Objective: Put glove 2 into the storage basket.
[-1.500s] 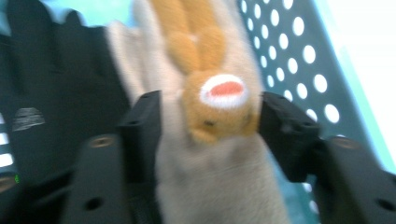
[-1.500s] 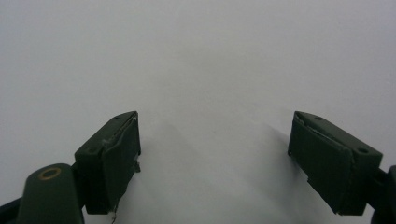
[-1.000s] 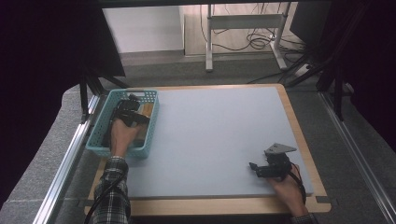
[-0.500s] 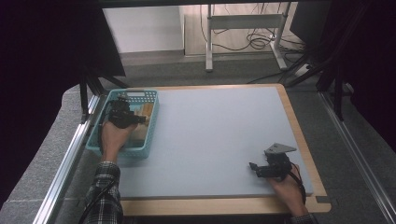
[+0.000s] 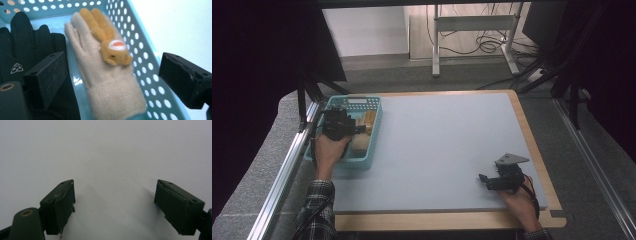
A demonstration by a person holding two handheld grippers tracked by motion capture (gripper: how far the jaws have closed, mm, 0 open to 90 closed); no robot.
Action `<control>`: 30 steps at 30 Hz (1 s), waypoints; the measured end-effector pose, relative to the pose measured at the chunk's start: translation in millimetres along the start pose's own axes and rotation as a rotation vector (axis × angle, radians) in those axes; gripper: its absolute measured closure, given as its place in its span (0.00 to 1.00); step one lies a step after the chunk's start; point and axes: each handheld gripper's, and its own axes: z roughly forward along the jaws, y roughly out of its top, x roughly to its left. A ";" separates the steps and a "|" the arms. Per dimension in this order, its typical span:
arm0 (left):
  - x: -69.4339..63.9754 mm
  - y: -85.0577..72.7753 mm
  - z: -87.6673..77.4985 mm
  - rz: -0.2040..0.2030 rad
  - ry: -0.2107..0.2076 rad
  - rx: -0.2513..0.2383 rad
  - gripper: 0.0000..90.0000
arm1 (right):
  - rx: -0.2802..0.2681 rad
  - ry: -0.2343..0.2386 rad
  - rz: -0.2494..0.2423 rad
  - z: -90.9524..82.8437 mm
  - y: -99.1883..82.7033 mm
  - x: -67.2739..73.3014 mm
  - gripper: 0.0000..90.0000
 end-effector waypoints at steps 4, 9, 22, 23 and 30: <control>-7.0 -0.9 -6.3 0.026 -0.015 -0.017 0.07 | 0.000 0.000 0.000 0.0 0.0 0.0 0.18; -20.0 -1.6 -13.0 0.075 -0.037 -0.036 0.05 | 0.000 0.001 0.002 0.0 -0.1 -0.1 0.18; -53.3 -6.0 -22.0 0.171 -0.096 -0.094 0.03 | -0.001 0.000 0.001 -0.1 0.0 0.3 0.18; -55.7 -6.6 -22.4 0.175 -0.101 -0.097 0.03 | -0.001 0.000 0.001 -0.1 0.0 0.3 0.18; -74.7 -12.7 -22.2 0.209 -0.153 -0.115 0.03 | 0.000 0.000 0.000 0.0 0.2 0.2 0.18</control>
